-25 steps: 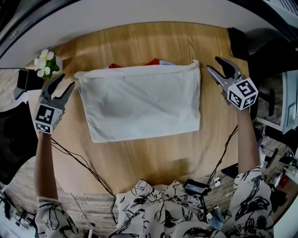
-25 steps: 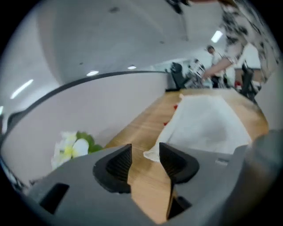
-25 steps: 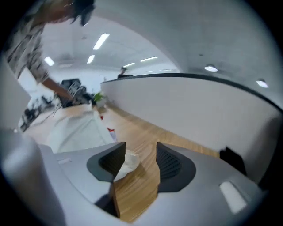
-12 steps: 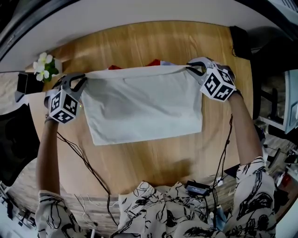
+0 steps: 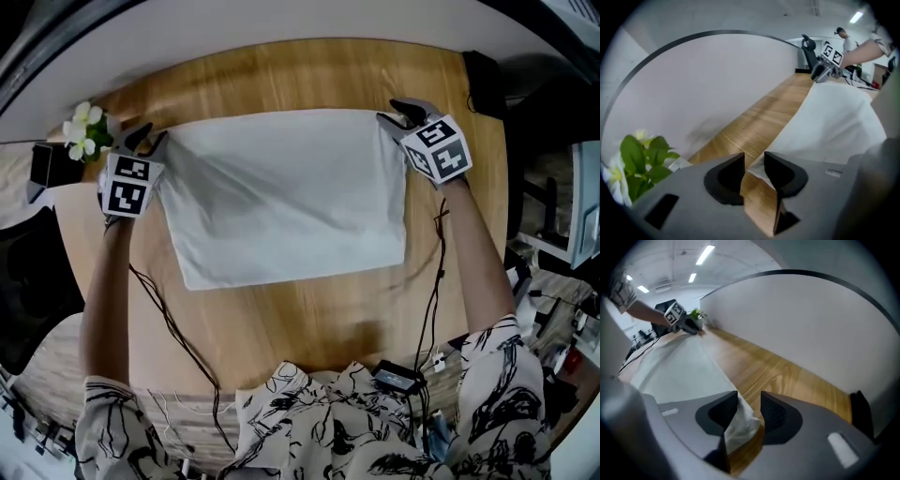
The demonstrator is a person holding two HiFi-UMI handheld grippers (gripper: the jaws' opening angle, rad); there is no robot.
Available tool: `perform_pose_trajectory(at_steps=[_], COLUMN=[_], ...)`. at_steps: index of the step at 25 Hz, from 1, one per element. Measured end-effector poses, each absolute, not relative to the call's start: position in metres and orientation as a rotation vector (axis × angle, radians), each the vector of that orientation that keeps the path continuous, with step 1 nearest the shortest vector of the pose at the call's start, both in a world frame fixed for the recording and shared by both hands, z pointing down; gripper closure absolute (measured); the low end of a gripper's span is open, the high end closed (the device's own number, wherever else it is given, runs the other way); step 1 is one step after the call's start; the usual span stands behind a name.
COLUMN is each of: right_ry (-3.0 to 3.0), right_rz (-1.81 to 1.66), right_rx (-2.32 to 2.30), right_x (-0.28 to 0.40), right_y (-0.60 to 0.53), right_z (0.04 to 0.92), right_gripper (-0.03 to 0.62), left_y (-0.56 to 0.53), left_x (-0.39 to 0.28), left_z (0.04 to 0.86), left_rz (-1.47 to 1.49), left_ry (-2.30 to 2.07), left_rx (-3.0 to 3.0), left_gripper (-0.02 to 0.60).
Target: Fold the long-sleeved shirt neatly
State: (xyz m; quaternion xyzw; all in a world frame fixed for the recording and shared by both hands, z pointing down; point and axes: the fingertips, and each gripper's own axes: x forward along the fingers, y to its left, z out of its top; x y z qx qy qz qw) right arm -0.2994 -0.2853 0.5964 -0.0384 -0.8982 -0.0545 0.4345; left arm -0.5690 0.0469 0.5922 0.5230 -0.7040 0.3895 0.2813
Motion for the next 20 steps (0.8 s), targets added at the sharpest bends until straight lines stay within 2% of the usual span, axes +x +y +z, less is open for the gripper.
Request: perform_pose_trajectory(at_steps=[5,8,11,15,20], right_ry=[-2.432,-2.535,-2.587,-2.542,-2.408], right_rz=[0.065,0.109,0.166,0.224,0.285], right_rx=[0.131,0.162,0.167,0.161,0.141], right_x=[-0.276,-0.25,-0.21,-0.146,-0.081], right_y=[-0.306,-0.29,-0.263,-0.217,-0.161], right_z=[0.541,0.499,0.473,0.476,0.511], right_gripper=[0.416,0.396,0.393,0.385,0.364], left_y=[0.064,0.089,0.121,0.164,0.206], left_x=[-0.562,-0.53,-0.483,-0.421,-0.362], left_z=[0.548,0.512,0.485,0.474,0.511], left_rz=[0.793,0.6,0.586,0.598,0.53], left_ry=[-2.113,-2.183,-2.195,-2.17,-2.047], left_rx=[1.379,1.411,1.453,1.455,1.381], left_gripper=[0.446,0.421,0.403,0.396,0.401])
